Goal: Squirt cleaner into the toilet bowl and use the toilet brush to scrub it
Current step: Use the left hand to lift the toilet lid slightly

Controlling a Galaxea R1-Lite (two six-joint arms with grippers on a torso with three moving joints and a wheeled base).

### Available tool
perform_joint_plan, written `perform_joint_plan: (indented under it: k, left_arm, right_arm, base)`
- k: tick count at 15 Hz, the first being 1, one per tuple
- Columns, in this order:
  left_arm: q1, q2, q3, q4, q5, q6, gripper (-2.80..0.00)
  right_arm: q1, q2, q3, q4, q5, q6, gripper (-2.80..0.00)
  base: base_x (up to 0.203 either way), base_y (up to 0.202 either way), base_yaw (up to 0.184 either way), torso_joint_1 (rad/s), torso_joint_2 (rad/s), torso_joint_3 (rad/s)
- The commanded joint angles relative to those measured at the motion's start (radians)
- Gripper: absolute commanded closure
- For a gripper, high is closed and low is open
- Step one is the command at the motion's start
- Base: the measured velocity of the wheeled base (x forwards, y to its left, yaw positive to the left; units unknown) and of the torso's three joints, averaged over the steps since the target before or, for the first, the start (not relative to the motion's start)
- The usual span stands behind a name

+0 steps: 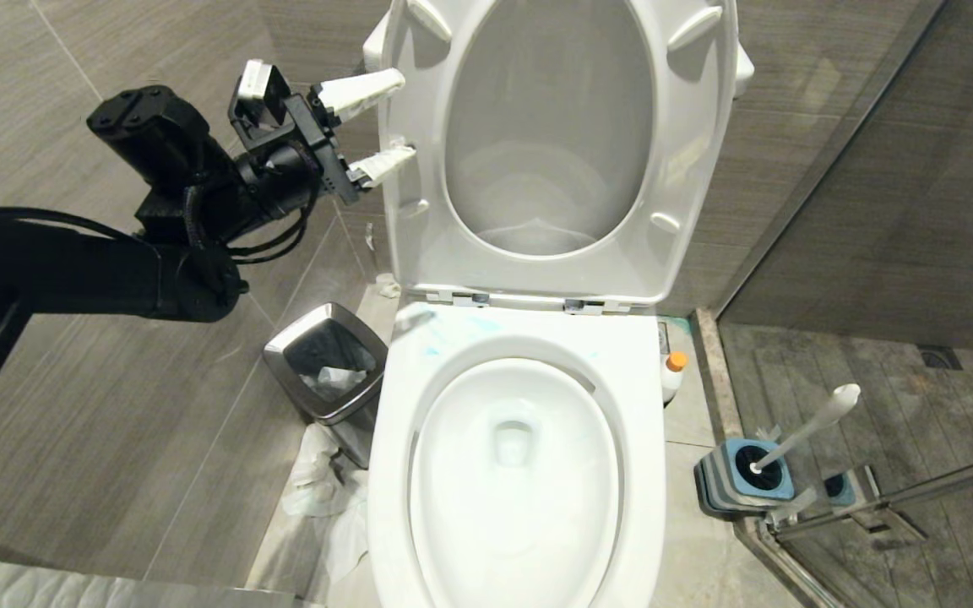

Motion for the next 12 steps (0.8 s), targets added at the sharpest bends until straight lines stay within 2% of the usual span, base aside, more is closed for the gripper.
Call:
perform_joint_plan:
  k: [1,7,12]
  left_arm:
    - [0.0,0.02,-0.001,-0.006,-0.006,0.005,-2.8]
    - [-0.001,0.088,-0.015,-0.003,-0.006,0.135,-2.8]
    - [-0.004,0.125,-0.032,-0.006,-0.003,0.156,-2.8]
  right_arm:
    - [-0.001,0.001,0.025,-0.001,0.0,0.0,0.0]
    - [0.0,0.0,0.025,-0.001,0.0,0.0,0.0]
    - [0.0,0.001,0.025,-0.001,0.0,0.0,0.0]
  base:
    - [0.0,0.0,0.0,0.0,0.0,0.0]
    - [0.0,0.0,0.0,0.0,0.0,0.0]
    - [0.0,0.0,0.0,0.0,0.0,0.0]
